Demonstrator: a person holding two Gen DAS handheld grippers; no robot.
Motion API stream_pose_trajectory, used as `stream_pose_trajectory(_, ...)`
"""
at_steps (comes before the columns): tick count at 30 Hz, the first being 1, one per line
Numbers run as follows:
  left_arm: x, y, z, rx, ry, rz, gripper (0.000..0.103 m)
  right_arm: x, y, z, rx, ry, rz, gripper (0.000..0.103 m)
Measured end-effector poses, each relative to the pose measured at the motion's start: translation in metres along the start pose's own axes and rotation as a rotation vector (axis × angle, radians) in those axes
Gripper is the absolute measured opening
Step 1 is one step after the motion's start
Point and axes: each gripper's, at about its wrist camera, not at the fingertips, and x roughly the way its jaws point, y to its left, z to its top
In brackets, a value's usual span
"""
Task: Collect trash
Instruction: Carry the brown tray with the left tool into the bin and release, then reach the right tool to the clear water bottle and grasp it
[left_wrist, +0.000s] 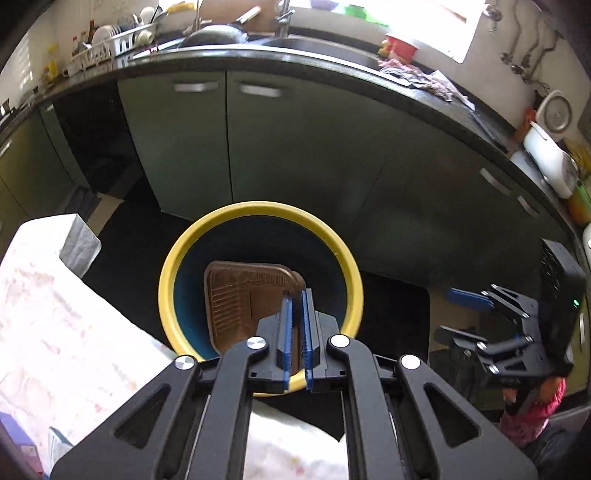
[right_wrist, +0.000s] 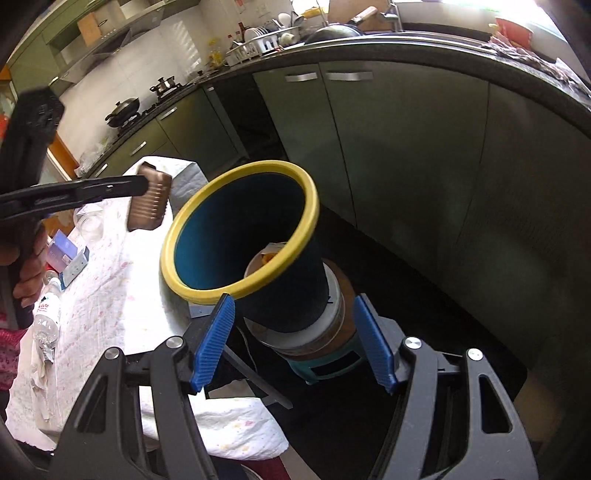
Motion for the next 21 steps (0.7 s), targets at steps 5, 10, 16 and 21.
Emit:
stream_pose_trajectory(5, -0.005, 0.001, 0.0, -0.051, -0.028, 0.016, 0.042, 0.002, -0.003, -0.001, -0.001, 0.005, 0.0, 0.063)
stream_pose_trajectory(10, -0.067, 0.01, -0.028, -0.084, -0.144, 0.032, 0.049, 0.005, 0.011, -0.001, -0.031, 0.011, 0.019, 0.063)
stream_pose_trajectory(16, -0.174, 0.031, -0.105, -0.186, -0.339, 0.135, 0.074, 0.009, 0.062, 0.002, -0.143, 0.035, 0.069, 0.063)
stream_pose_trajectory(21, -0.247, 0.059, -0.196, -0.33, -0.47, 0.346, 0.095, 0.013, 0.132, 0.002, -0.284, 0.055, 0.147, 0.063)
